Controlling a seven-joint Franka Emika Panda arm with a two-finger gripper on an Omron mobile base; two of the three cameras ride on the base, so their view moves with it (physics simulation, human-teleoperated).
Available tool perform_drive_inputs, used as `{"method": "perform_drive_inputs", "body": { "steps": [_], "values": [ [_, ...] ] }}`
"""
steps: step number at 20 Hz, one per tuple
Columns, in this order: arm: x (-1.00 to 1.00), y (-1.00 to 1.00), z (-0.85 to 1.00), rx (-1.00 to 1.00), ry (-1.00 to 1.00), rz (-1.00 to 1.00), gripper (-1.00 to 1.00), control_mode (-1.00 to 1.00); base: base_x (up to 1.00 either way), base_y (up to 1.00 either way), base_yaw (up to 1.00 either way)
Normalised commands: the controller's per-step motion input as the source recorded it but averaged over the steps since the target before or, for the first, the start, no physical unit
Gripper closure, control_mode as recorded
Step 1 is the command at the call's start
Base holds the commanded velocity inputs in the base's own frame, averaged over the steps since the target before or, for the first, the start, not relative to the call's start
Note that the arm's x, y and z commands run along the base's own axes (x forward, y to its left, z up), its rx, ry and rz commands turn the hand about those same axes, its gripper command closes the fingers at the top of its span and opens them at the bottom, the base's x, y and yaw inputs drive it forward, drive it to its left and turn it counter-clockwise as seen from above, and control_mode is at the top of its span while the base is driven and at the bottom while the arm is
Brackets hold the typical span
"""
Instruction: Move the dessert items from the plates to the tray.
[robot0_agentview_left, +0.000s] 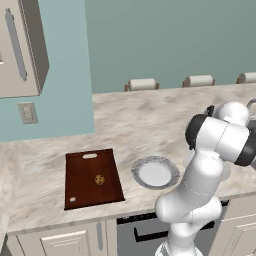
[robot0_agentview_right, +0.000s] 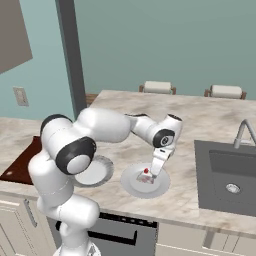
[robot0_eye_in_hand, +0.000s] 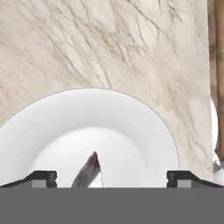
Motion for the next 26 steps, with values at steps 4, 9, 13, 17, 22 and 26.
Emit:
{"method": "perform_drive_inputs", "body": {
  "steps": [4,9,13,17,22,26],
  "values": [
    [0.0,0.02,-0.41,0.02,0.0,-0.1,-1.0,-1.0,0.0,0.0,0.0],
    [0.11,0.09,-0.16,0.03,0.0,-0.1,-1.0,-1.0,0.0,0.0,0.0],
    [0.19,0.22,-0.01,0.0,0.0,-0.09,-1.0,-1.0,0.0,0.0,0.0],
    [0.24,0.21,0.0,-0.01,0.0,-0.09,-1.0,-1.0,0.0,0.0,0.0],
    [0.03,0.02,-0.01,-0.01,0.0,-0.03,-1.0,-1.0,0.0,0.0,0.0],
    [-0.07,0.0,-0.06,0.0,0.01,0.0,-1.0,-1.0,0.0,0.0,0.0]
  ]
}}
